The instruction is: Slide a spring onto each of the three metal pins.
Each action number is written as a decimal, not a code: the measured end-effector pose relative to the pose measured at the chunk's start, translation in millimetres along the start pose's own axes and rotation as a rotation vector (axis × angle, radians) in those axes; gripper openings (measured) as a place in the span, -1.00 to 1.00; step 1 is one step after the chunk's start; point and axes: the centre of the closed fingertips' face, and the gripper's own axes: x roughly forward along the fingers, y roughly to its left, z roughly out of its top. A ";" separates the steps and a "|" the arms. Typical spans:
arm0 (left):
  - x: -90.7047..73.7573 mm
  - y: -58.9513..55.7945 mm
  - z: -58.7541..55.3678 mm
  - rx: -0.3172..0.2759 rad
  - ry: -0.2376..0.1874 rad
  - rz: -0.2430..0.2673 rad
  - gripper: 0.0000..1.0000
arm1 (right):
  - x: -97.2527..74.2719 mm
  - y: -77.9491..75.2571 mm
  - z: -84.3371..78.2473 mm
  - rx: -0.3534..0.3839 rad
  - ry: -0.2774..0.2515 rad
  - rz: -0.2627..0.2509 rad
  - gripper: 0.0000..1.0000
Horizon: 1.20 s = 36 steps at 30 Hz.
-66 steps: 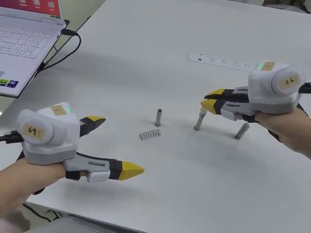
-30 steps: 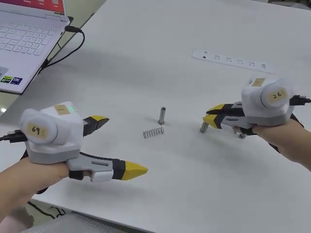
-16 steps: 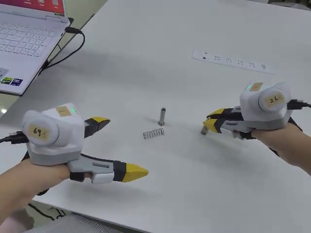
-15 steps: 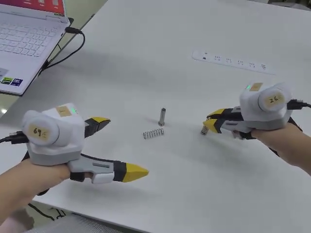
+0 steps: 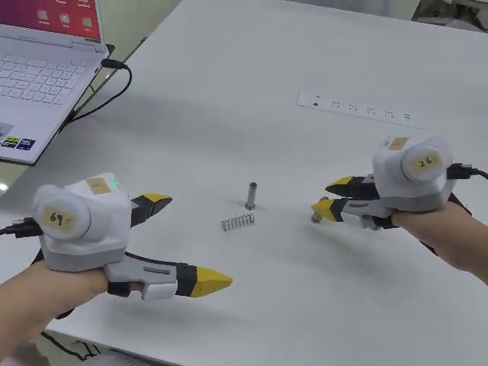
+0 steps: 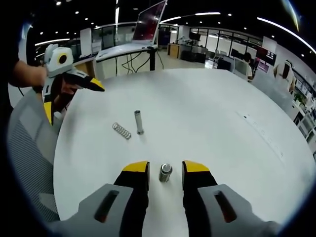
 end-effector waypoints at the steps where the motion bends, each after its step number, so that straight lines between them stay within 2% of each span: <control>1: -0.2 0.1 0.8 0.003 -0.001 0.000 0.96 | -1.8 0.0 -0.5 0.000 -0.001 -0.001 -0.49; 9: -0.2 -4.0 6.3 0.014 -0.007 -0.007 0.96 | -16.7 -4.4 -4.1 0.007 -0.020 -0.022 -0.42; 15: -0.8 -6.2 7.6 0.022 -0.007 -0.012 0.96 | -27.1 -0.8 -2.4 0.011 -0.051 -0.023 -0.38; 18: -1.2 -6.0 9.2 0.026 -0.010 -0.012 0.96 | -32.9 2.2 -1.8 0.016 -0.074 -0.020 -0.29; 23: -3.1 -5.5 12.8 0.026 -0.017 -0.006 0.96 | -45.3 4.9 -5.7 0.032 -0.089 -0.033 -0.25; 27: -3.3 -6.8 10.7 0.026 -0.014 -0.006 0.96 | -55.6 10.2 -8.8 0.032 -0.101 -0.036 -0.23; 29: -3.4 -7.7 9.5 0.025 -0.012 -0.007 0.96 | -59.3 13.5 -12.5 0.015 -0.090 -0.034 -0.22; 36: -1.8 -9.9 8.1 0.023 -0.006 -0.011 0.96 | -70.2 28.4 -20.8 -0.005 -0.092 -0.011 -0.28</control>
